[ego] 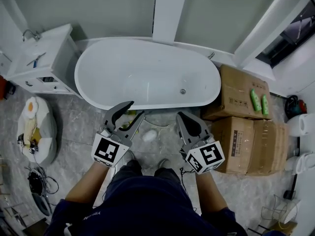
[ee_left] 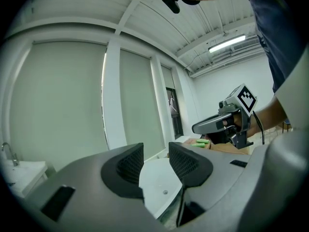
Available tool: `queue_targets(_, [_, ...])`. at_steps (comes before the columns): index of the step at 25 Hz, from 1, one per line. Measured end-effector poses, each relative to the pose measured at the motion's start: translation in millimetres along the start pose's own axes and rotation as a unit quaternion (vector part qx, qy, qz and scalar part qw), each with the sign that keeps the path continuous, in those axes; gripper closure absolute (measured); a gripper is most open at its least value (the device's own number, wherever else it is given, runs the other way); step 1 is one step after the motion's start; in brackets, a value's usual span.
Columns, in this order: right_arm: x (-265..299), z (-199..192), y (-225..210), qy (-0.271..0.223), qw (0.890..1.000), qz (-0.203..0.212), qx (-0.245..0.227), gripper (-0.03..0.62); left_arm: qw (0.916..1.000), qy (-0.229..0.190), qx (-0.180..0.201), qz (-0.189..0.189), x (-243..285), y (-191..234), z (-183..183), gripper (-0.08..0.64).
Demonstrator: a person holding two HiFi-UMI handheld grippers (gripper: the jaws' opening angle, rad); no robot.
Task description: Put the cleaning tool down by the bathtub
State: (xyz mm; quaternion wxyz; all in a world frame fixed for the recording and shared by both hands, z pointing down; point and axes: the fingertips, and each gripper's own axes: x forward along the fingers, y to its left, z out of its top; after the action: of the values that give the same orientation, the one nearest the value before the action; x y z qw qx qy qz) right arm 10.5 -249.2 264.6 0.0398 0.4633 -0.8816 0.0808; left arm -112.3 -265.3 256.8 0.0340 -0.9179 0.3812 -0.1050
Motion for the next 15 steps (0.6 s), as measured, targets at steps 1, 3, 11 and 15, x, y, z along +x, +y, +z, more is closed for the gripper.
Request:
queue_targets(1, [0.5, 0.7, -0.8, 0.0, 1.0, 0.001, 0.0, 0.588, 1.0, 0.0, 0.0, 0.001, 0.7, 0.8, 0.8, 0.379])
queue_targets(3, [1.6, 1.6, -2.4, -0.001, 1.0, 0.002, 0.0, 0.588, 1.0, -0.004, -0.002, 0.003, 2.6, 1.3, 2.8, 0.379])
queue_targets(11, [4.7, 4.3, -6.4, 0.0, 1.0, 0.005, 0.001, 0.588, 1.0, -0.008, -0.003, 0.001, 8.5, -1.2, 5.1, 0.408])
queue_targets(15, [6.3, 3.1, -5.5, 0.001, 1.0, 0.006, 0.003, 0.588, 0.9999, -0.013, -0.004, 0.002, 8.2, -1.2, 6.1, 0.432])
